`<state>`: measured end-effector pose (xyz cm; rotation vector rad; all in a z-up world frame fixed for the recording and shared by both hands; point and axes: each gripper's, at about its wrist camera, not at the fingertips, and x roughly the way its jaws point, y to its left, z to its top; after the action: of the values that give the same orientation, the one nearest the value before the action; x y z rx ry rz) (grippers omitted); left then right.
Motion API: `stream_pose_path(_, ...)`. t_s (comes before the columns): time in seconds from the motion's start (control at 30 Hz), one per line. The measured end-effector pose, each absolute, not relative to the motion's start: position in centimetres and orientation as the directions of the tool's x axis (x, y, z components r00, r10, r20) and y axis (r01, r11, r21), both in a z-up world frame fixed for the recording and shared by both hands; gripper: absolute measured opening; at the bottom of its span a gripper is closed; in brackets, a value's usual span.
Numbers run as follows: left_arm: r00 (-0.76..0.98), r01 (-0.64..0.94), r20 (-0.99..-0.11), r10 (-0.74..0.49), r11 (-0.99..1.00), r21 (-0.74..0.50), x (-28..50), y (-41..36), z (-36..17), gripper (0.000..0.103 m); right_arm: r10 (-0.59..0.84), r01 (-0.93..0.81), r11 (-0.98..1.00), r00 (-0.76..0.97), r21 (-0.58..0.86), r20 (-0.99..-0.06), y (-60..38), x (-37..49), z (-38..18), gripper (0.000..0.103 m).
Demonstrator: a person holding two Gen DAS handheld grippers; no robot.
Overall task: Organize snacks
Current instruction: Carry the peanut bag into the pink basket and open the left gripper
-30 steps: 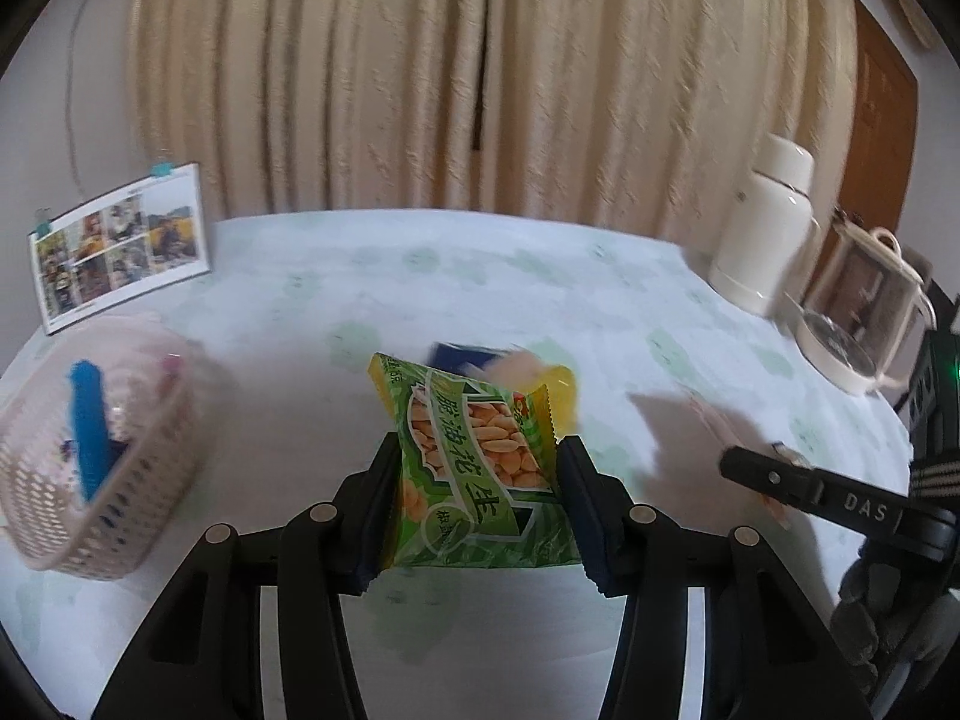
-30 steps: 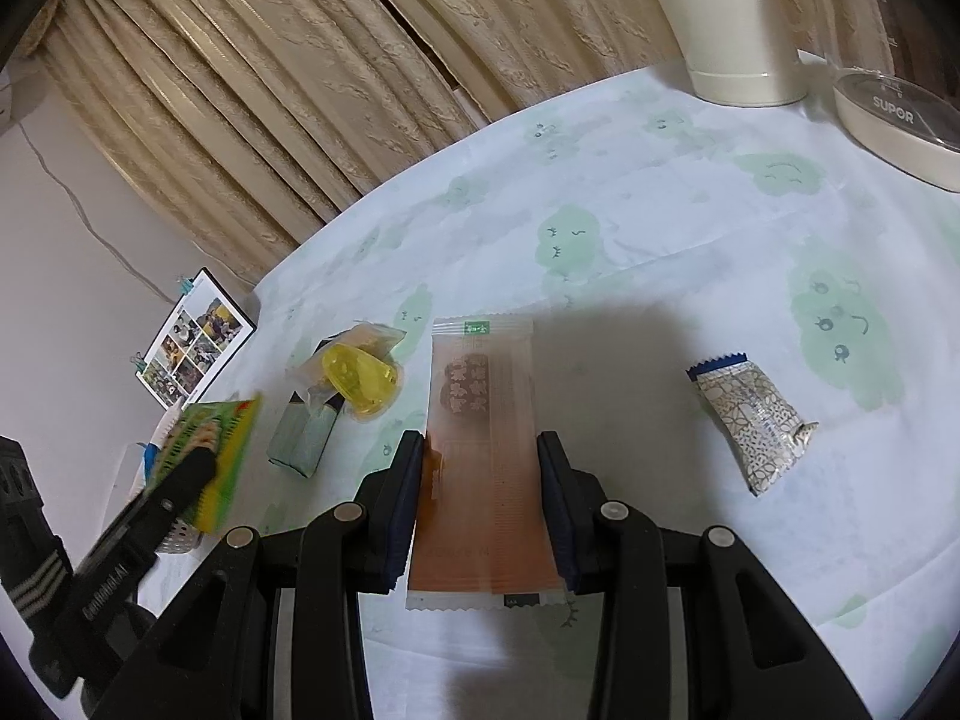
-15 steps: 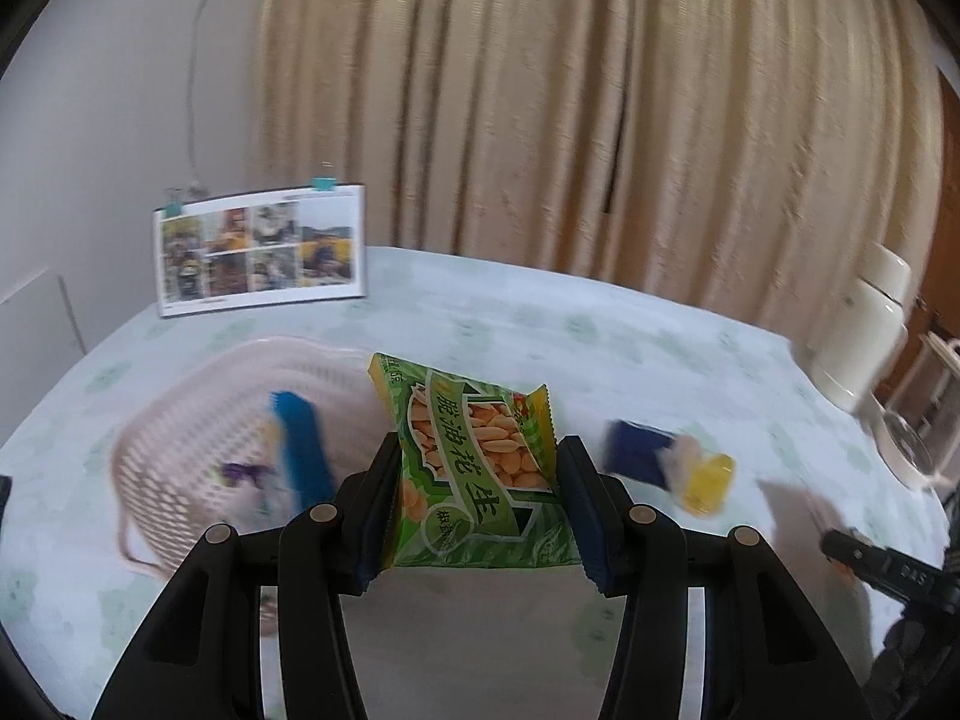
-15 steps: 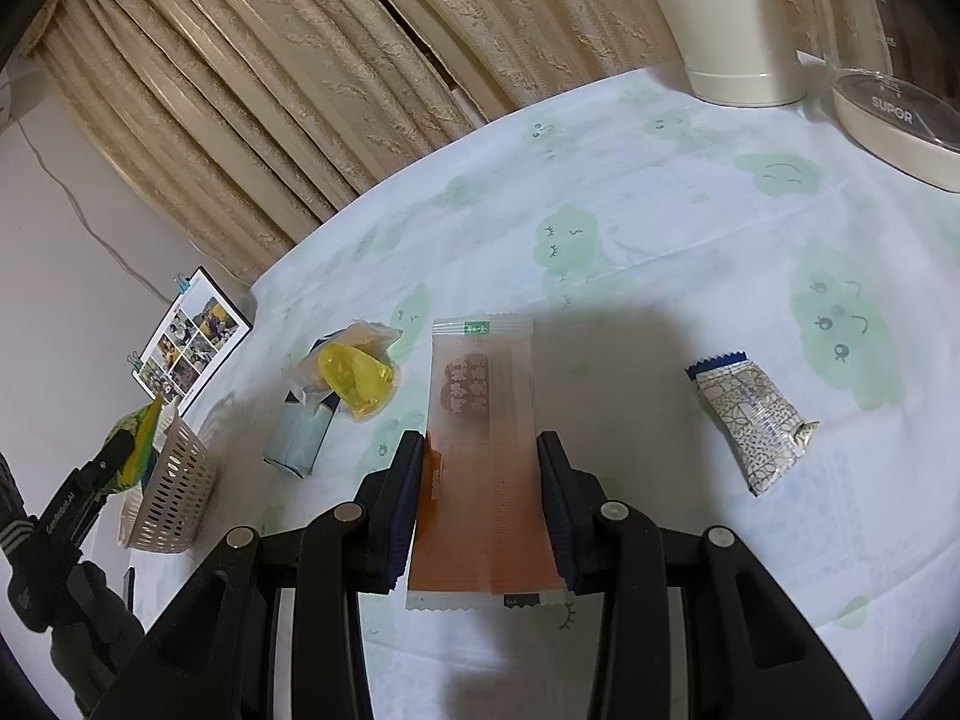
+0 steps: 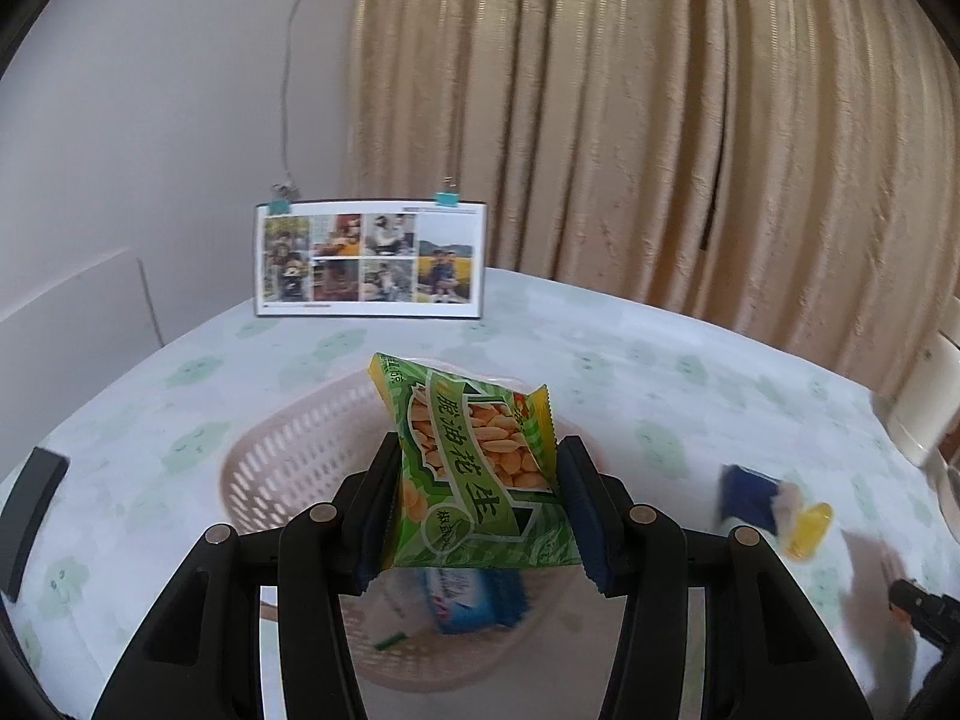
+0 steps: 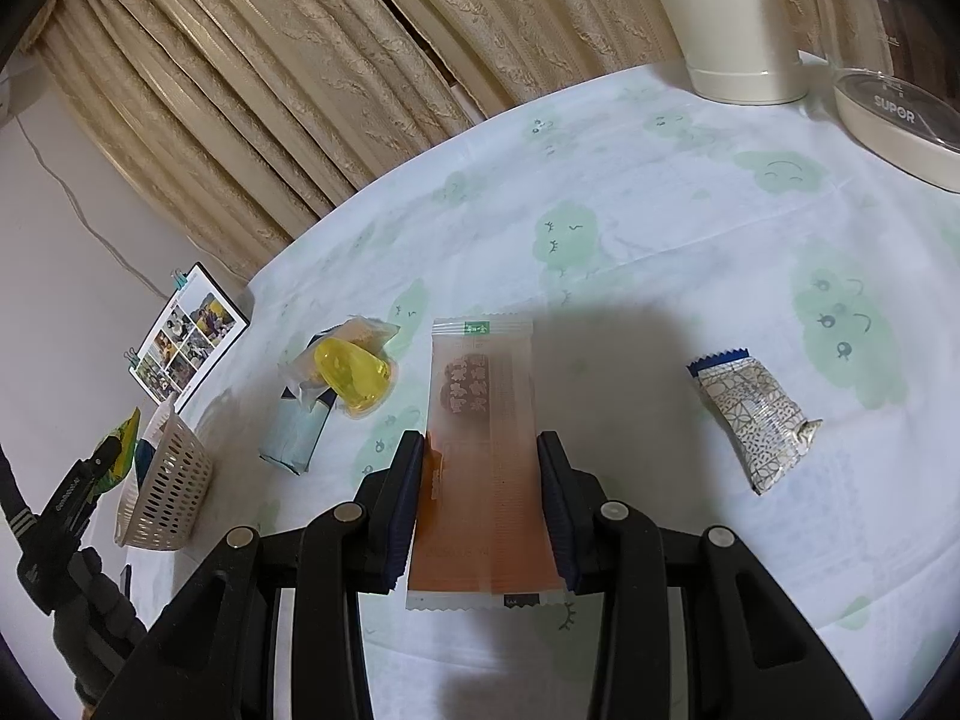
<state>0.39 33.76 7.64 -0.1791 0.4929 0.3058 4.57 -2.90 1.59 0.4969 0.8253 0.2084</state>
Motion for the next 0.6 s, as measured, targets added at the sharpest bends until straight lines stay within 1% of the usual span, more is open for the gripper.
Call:
stream_pose_path(0.07,0.826,-0.360,-0.495,0.270,0.928,-0.095,0.5,34.4,7.3,0.055,0.365,0.013,0.866,0.667,0.499,-0.650,-2.9,4.6,1.6,0.036)
stream_pose_path(0.13,0.814,-0.394,-0.500,0.297,0.914,-0.099,0.5,35.0,7.0,0.061,0.365,0.013,0.866,0.667,0.500,-0.650,-2.9,4.5,1.6,0.036)
stream_pose_path(0.17,0.806,-0.414,-0.504,0.311,0.904,-0.104,0.5,35.4,6.9,0.063,0.365,0.013,0.866,0.667,0.500,-0.650,-2.9,4.6,1.6,0.036)
stream_pose_path(0.23,0.799,-0.433,-0.510,0.320,0.894,-0.118,0.4,35.9,6.6,0.078,0.364,0.013,0.866,0.667,0.499,-0.650,-2.9,4.6,1.6,0.036)
stream_pose_path(0.43,0.796,-0.448,-0.508,0.329,0.885,-0.130,0.2,36.2,6.4,0.080,0.366,0.013,0.865,0.668,0.501,-0.649,-2.9,4.6,1.6,0.036)
stream_pose_path(0.6,0.795,-0.484,-0.473,0.380,0.867,-0.117,-0.5,36.2,6.7,0.082,0.379,-0.003,0.858,0.678,0.514,-0.630,-2.8,4.3,1.8,0.036)
